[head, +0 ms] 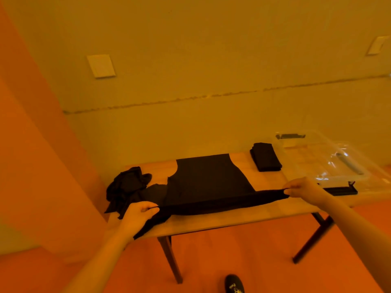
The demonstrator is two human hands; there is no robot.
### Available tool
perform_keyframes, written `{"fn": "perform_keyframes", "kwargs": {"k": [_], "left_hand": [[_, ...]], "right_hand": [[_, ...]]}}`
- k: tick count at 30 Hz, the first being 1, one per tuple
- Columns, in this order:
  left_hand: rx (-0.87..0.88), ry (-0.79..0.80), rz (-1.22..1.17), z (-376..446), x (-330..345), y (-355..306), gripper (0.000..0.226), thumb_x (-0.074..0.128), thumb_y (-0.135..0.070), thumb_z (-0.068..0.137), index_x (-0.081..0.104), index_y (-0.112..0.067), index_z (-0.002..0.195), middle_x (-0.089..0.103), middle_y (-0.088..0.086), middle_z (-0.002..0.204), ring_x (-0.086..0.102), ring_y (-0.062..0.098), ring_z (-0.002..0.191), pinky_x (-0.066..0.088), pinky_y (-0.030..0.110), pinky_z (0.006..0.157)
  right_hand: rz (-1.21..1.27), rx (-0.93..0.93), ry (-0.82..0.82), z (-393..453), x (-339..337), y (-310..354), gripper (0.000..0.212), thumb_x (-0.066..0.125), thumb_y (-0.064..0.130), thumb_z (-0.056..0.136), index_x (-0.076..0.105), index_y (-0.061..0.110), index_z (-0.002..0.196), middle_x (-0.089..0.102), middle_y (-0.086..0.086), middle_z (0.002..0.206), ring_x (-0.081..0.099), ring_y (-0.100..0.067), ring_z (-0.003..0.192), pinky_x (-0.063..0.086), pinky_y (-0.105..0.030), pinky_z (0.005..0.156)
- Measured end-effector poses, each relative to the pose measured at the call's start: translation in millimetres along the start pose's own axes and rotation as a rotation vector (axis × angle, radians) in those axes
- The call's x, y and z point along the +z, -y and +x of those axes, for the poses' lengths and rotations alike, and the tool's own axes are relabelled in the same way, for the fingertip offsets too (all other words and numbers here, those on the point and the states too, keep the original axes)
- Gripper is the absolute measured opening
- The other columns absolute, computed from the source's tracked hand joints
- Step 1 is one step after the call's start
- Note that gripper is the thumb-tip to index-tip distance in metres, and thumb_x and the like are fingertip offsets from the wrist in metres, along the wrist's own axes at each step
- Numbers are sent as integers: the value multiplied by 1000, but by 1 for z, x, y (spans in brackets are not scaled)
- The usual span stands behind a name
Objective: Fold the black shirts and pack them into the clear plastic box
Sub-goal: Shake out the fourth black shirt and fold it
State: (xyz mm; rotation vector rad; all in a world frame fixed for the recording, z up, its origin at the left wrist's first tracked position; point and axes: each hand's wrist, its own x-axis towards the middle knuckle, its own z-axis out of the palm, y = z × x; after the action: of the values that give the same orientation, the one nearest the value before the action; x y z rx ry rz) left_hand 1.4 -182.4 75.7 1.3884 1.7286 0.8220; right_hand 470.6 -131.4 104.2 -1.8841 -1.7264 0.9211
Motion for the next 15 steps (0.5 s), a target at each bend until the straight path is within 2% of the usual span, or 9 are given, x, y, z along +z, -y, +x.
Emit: {"fn": "perform_keyframes", "kwargs": {"k": [2, 5, 8, 9, 13, 15], "left_hand": [[-16, 15, 3, -10, 1, 5, 24, 64, -9, 86, 62, -30, 75, 65, -1, 80, 61, 16, 76, 48, 27, 72], [-24, 13, 6, -22, 7, 16, 26, 63, -8, 85, 61, -30, 74, 63, -7, 75, 60, 12, 72, 45, 19, 64], [-47, 37, 13, -33, 15, 22, 24, 63, -5, 84, 63, -26, 73, 59, -11, 54, 51, 0, 45, 38, 16, 47], [-53, 56, 15, -36, 16, 25, 24, 64, -4, 84, 65, -25, 72, 60, -10, 53, 49, -1, 42, 38, 15, 46], [-83, 160, 49, -45, 20, 30, 16, 65, -8, 84, 72, -19, 75, 71, 3, 74, 63, 11, 70, 46, 13, 62], [-86, 200, 69, -49, 24, 30, 12, 66, -9, 84, 72, -17, 78, 71, 5, 80, 64, 12, 74, 47, 16, 65]], "right_hand": [[-4, -3, 24, -6, 2, -6, 12, 64, 2, 83, 71, 12, 83, 68, -20, 84, 62, -32, 82, 48, -37, 75], [-12, 33, 79, -16, 4, -16, 16, 64, 4, 84, 71, 18, 80, 69, -13, 82, 63, -28, 82, 48, -31, 73], [-34, 62, 114, -23, 5, -21, 18, 64, 7, 84, 71, 23, 78, 71, -5, 84, 64, -21, 85, 50, -32, 79], [-37, 71, 120, -26, 4, -22, 18, 64, 7, 84, 71, 23, 77, 71, -4, 84, 64, -19, 84, 50, -30, 77], [-54, 90, 157, -40, -3, -21, 17, 62, 4, 85, 70, 17, 76, 68, -2, 81, 62, -13, 78, 43, -15, 63], [-62, 98, 157, -48, -7, -24, 15, 62, 4, 85, 70, 14, 78, 67, -2, 79, 60, -10, 75, 42, -13, 59]]}}
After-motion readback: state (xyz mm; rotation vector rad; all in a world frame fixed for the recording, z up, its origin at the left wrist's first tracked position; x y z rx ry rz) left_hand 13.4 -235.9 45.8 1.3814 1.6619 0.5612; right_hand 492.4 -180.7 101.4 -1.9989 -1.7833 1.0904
